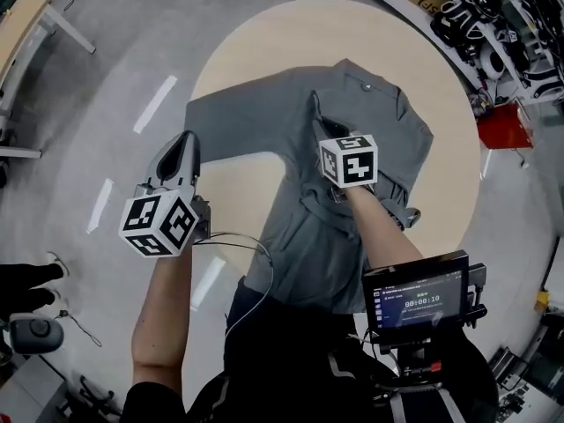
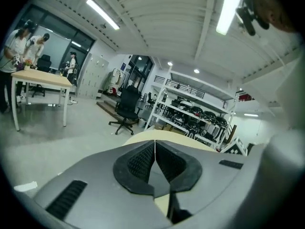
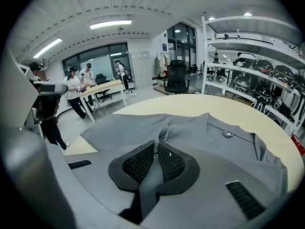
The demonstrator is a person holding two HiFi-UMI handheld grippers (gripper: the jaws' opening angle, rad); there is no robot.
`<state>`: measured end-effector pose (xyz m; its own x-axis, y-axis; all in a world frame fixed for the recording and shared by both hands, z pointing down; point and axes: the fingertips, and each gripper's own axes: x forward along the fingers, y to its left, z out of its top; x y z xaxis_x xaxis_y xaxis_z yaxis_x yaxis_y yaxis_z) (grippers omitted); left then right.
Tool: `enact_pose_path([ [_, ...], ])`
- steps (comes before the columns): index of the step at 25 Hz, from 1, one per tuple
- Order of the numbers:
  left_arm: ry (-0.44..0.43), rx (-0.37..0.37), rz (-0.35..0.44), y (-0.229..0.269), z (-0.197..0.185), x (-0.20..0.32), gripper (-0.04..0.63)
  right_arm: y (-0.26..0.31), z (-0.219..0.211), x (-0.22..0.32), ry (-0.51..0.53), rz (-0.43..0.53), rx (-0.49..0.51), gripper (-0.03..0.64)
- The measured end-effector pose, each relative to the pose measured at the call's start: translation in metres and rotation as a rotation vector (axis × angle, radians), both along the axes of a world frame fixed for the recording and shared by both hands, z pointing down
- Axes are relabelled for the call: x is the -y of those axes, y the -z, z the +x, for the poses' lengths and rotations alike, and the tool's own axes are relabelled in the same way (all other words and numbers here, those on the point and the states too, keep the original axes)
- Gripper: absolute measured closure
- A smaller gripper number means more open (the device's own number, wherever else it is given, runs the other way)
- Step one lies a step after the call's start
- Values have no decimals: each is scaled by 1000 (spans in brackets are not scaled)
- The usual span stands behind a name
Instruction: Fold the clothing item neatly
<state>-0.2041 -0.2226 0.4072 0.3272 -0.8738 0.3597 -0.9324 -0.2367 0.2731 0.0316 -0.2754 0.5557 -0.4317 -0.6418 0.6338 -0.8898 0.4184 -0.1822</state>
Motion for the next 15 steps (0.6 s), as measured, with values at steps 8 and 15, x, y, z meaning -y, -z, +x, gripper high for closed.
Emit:
enact_pose_path([
  [8,-9,112,-5,16,-32,0,597,-24,-32,-11,47,-68,-37,583],
  [15,27,104,-148,-53,-38,-14,597,-49,-45,-16,169,-86,-63,581],
])
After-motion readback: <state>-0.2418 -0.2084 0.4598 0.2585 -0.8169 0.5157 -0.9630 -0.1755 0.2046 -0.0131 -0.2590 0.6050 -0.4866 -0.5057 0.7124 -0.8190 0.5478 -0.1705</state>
